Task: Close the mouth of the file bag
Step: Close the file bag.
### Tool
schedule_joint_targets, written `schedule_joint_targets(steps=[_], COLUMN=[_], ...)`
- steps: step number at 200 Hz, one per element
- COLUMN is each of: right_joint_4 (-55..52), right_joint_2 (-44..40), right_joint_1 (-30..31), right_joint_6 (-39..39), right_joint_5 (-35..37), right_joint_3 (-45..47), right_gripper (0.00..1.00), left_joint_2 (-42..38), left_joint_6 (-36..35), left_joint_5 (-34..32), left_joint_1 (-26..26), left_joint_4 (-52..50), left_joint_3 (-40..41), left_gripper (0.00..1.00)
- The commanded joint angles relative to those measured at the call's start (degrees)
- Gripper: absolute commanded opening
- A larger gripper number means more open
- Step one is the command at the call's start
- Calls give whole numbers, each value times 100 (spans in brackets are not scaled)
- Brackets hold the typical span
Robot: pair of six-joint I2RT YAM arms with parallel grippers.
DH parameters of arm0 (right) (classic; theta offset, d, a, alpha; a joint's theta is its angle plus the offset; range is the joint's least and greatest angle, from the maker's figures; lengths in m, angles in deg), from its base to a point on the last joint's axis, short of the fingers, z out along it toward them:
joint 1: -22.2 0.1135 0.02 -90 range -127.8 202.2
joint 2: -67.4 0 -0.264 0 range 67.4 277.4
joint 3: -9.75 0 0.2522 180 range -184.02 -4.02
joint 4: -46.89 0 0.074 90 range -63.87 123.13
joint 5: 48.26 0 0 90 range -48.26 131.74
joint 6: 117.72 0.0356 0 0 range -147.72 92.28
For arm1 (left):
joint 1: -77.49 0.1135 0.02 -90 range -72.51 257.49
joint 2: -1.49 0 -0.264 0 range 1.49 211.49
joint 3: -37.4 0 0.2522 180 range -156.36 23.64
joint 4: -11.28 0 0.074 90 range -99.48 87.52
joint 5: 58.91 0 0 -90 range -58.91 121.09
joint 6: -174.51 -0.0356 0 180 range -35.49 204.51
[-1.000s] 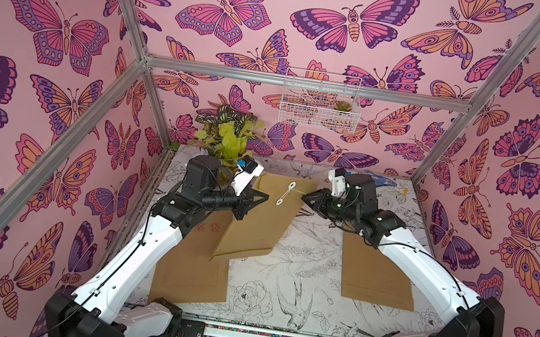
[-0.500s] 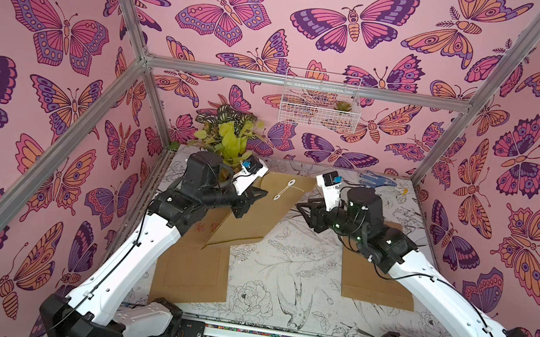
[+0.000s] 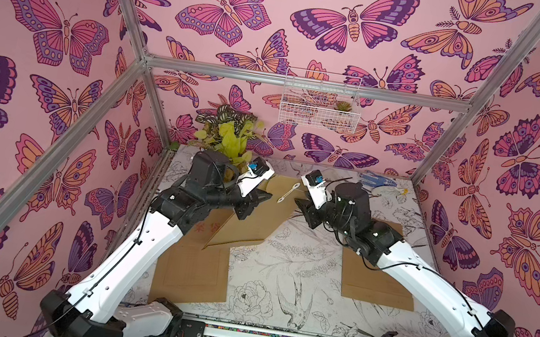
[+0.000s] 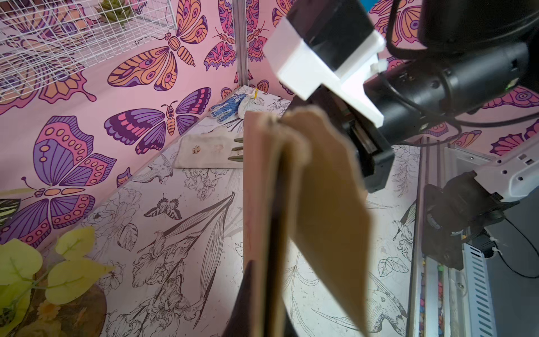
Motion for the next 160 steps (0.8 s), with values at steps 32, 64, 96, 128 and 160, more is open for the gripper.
schedule_joint_targets(steps=[32, 64, 96, 128, 160], right_joint_4=[-358, -314, -217, -47, 86], right_joint_2=[-248, -203, 31, 148, 299], right_joint_1=[-185, -186, -181, -178, -177], right_joint_6=[-262, -305, -268, -144, 59], right_joint_5=[195, 116, 93, -84, -249], right_joint_3=[-117, -159, -244, -299, -304], right_gripper=[39, 40, 39, 35, 29], left_joint_2=[20, 11, 29, 20, 46], left_joint_6=[-98, -85, -10, 0, 34], left_joint_5=[-62, -42, 65, 87, 134], left_joint_1=[-26, -25, -34, -34, -43], left_joint_4=[-113, -113, -106, -112, -111], left_joint_3=[-136, -114, -157, -153, -184], left_gripper=[0, 0, 0, 0, 0])
